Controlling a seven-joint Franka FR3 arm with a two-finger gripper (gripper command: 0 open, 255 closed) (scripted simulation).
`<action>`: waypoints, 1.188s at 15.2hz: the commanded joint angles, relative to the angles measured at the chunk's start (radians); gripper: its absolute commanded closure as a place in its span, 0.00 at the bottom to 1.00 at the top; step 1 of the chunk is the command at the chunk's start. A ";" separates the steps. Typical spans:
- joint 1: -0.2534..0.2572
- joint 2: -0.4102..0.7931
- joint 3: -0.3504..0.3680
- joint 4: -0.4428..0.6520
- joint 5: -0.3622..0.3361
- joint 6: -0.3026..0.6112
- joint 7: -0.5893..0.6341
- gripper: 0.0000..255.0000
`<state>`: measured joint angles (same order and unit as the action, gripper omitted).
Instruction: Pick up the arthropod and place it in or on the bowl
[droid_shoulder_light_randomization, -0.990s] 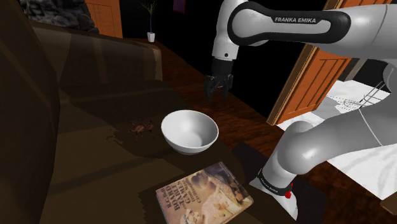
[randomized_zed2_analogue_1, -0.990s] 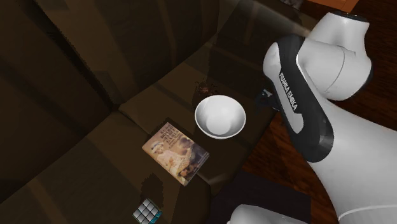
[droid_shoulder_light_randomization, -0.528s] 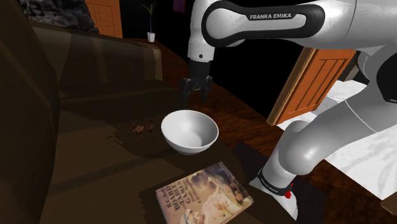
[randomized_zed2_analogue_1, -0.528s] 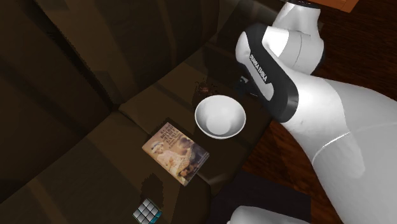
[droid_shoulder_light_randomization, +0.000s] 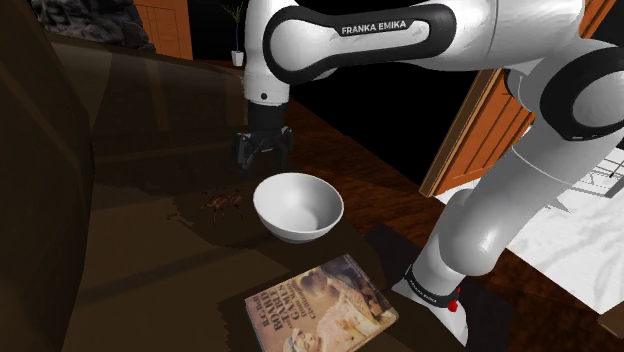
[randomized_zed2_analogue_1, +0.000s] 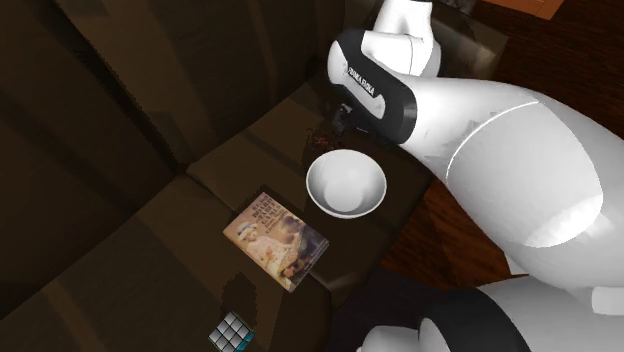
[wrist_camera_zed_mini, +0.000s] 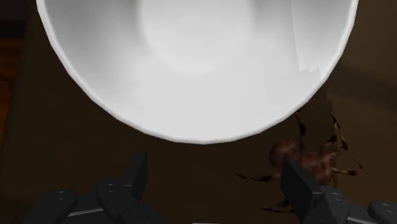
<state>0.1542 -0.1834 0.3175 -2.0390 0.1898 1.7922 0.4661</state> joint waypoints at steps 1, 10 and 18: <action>0.012 0.076 0.026 0.071 -0.018 0.008 0.037 0.00; 0.069 0.297 0.084 0.251 -0.094 0.050 0.146 0.00; 0.073 0.304 0.087 0.198 -0.096 0.110 0.147 0.00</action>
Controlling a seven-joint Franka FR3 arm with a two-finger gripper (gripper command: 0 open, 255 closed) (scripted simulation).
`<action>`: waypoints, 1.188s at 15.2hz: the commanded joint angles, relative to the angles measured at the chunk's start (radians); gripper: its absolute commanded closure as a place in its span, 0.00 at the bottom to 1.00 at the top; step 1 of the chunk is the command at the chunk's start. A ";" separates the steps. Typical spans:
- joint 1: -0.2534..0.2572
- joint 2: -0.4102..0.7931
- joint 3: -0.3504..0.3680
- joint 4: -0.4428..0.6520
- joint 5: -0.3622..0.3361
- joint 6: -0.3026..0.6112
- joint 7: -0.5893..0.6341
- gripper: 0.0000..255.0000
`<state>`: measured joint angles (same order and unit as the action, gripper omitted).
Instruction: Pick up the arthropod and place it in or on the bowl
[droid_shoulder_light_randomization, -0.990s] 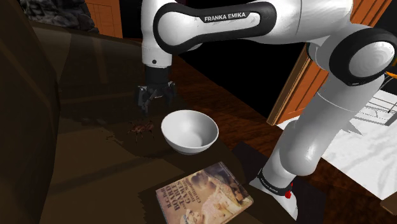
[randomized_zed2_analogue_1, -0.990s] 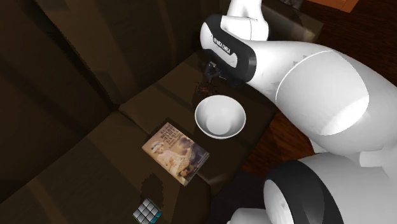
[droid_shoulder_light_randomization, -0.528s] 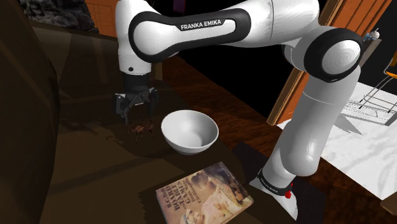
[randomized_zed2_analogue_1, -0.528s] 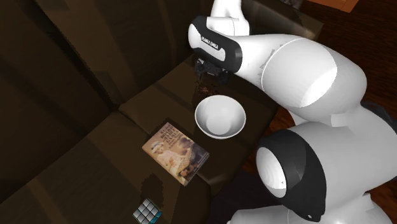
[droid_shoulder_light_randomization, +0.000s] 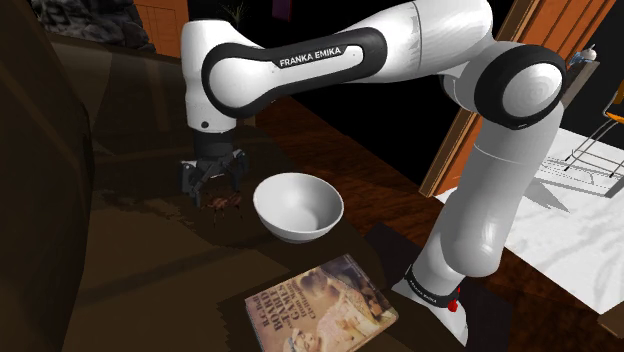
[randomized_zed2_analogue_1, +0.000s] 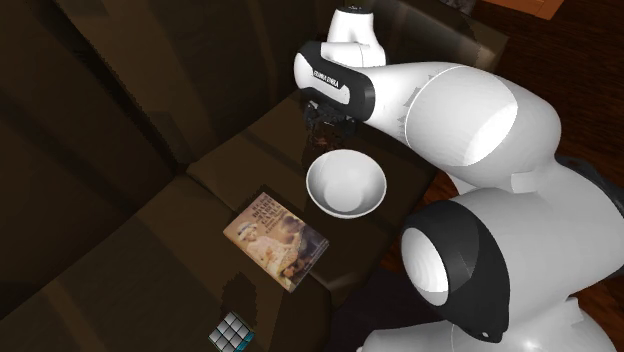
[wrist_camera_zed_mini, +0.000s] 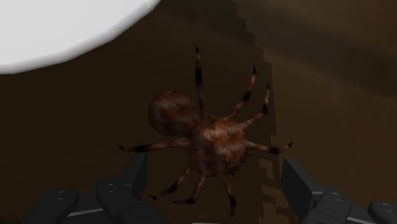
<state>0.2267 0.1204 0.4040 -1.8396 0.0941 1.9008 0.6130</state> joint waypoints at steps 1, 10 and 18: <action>0.000 0.000 0.000 -0.002 0.000 0.002 0.000 0.00; 0.000 0.000 0.000 -0.001 0.000 0.001 0.000 1.00; -0.001 -0.008 0.000 0.030 0.002 -0.037 0.002 1.00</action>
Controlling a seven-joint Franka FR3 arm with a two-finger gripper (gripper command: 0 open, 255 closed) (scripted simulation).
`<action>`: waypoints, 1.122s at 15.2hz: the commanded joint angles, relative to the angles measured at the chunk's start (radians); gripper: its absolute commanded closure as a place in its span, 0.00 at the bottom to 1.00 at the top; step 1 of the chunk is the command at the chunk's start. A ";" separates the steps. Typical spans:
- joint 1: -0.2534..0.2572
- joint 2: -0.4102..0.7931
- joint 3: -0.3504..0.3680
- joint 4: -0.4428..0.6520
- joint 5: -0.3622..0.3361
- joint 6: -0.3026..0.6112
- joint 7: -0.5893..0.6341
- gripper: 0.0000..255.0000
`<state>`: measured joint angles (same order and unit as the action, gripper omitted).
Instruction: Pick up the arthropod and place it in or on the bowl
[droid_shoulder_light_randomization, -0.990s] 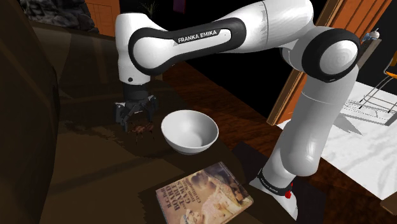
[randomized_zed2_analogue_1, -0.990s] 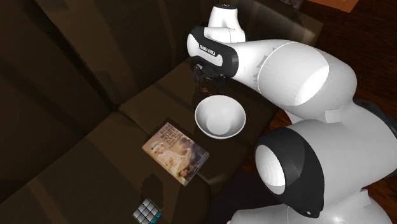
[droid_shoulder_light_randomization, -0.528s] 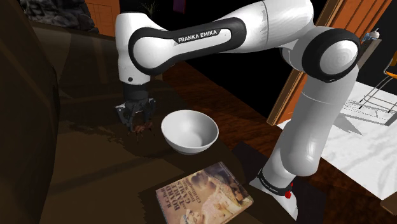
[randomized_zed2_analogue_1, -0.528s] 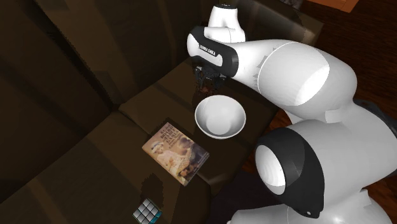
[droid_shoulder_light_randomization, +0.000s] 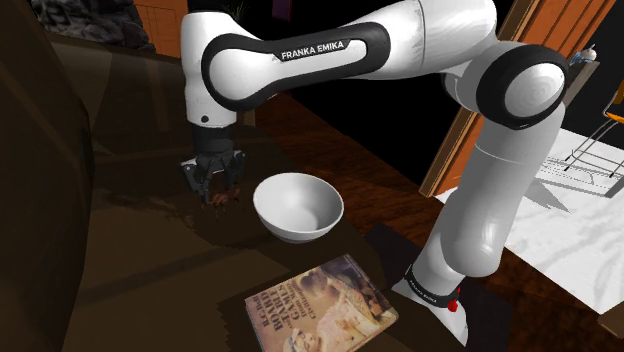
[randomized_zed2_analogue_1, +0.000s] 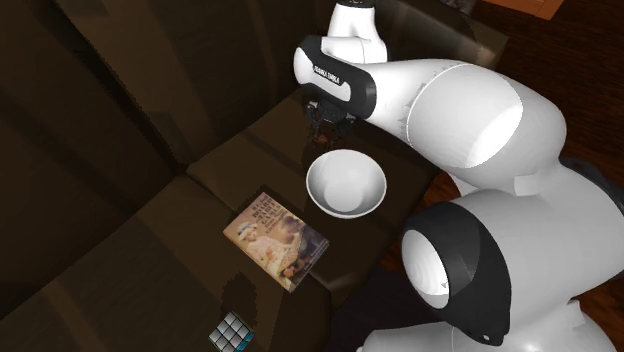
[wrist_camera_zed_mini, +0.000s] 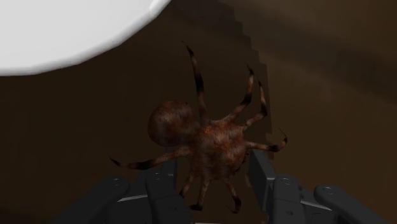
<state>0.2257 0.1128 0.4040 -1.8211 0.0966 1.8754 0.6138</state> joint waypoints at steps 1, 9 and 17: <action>0.000 -0.003 0.000 0.022 0.000 -0.024 0.002 1.00; -0.001 -0.012 0.000 0.118 0.002 -0.129 0.011 1.00; 0.001 -0.006 0.002 0.233 -0.002 -0.237 0.025 1.00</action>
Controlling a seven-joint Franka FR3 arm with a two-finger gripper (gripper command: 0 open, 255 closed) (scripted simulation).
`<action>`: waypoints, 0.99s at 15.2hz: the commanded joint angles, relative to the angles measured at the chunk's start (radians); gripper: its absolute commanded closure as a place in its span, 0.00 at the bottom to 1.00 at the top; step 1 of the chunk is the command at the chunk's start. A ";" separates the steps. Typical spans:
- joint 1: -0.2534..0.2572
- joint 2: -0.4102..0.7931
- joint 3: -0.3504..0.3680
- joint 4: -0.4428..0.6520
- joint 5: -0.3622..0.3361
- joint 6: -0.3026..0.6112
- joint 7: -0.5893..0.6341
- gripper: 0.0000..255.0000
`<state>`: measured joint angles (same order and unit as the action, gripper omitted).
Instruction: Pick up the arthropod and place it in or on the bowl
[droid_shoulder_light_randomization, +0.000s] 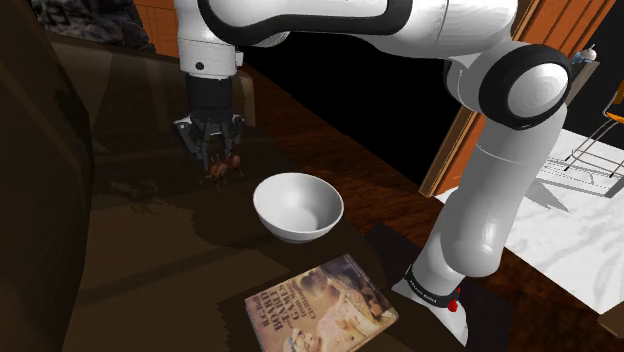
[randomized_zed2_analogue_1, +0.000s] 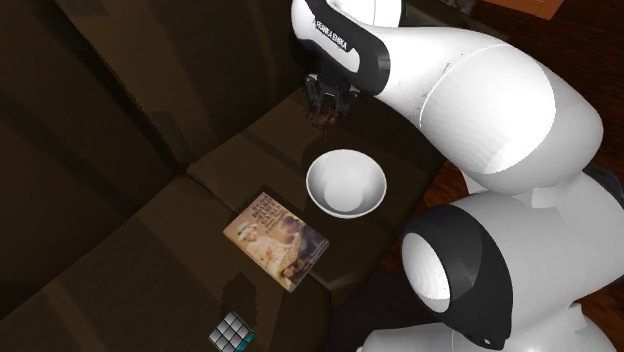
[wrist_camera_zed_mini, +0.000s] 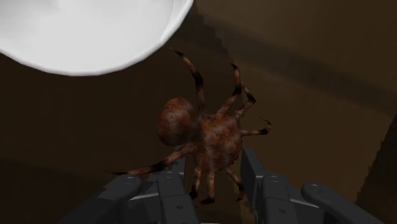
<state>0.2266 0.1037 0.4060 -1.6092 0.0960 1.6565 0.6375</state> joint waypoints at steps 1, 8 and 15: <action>0.000 0.005 0.000 0.037 -0.002 -0.032 0.003 1.00; 0.006 0.027 0.003 0.159 -0.011 -0.132 0.020 1.00; -0.037 -0.252 -0.032 -0.131 0.090 -0.112 -0.063 1.00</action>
<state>0.1934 -0.0979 0.3795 -1.6892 0.1688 1.5417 0.5861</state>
